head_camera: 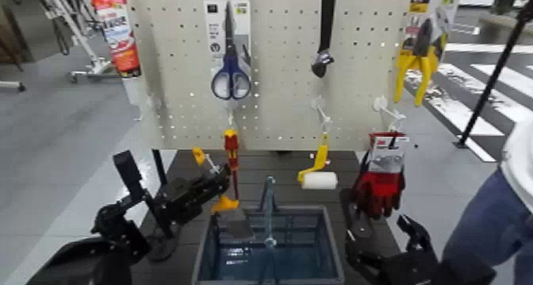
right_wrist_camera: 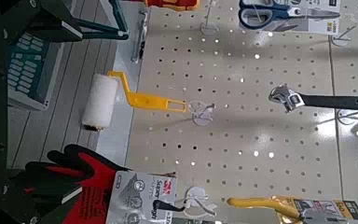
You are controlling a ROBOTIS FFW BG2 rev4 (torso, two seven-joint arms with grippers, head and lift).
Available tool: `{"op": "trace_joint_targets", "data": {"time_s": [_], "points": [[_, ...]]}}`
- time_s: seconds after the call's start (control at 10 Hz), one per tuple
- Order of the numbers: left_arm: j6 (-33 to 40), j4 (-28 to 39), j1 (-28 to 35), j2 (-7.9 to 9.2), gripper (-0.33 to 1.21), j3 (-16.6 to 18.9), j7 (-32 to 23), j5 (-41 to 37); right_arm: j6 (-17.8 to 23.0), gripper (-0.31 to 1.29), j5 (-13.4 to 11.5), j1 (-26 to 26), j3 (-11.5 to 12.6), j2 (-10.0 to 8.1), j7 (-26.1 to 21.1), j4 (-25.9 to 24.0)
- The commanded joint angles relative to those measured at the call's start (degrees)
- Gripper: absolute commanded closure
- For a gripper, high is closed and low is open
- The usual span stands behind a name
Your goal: Put the yellow paint brush into the crate.
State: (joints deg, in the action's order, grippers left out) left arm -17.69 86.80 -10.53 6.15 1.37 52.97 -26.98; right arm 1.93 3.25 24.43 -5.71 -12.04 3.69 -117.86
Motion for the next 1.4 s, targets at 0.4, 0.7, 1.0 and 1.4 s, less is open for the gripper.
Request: {"op": "trace_joint_targets", "data": {"time_s": [0.4,0.7,1.0,1.4], "points": [[-0.24,-4.36,-0.11,0.01,1.03,-2.07,0.11,0.18,0.00,0.16,0.18,0.00,-0.18,0.00,0.00,0.09],[-0.32,-5.67,-0.11,0.01,1.03,-2.42,0.20,0.27,0.09,0.16,0.27,0.00,-0.27,0.00,0.00,0.09],[-0.76,-6.82,-0.11,0.01,1.03,-2.77,0.29,0.53,0.09,0.16,0.27,0.00,-0.36,-0.09,0.00,0.09],[-2.52,-6.73,-0.11,-0.08,-0.21,-2.42,0.20,2.20,0.18,0.16,0.27,0.00,-0.36,-0.09,0.00,0.09]]}}
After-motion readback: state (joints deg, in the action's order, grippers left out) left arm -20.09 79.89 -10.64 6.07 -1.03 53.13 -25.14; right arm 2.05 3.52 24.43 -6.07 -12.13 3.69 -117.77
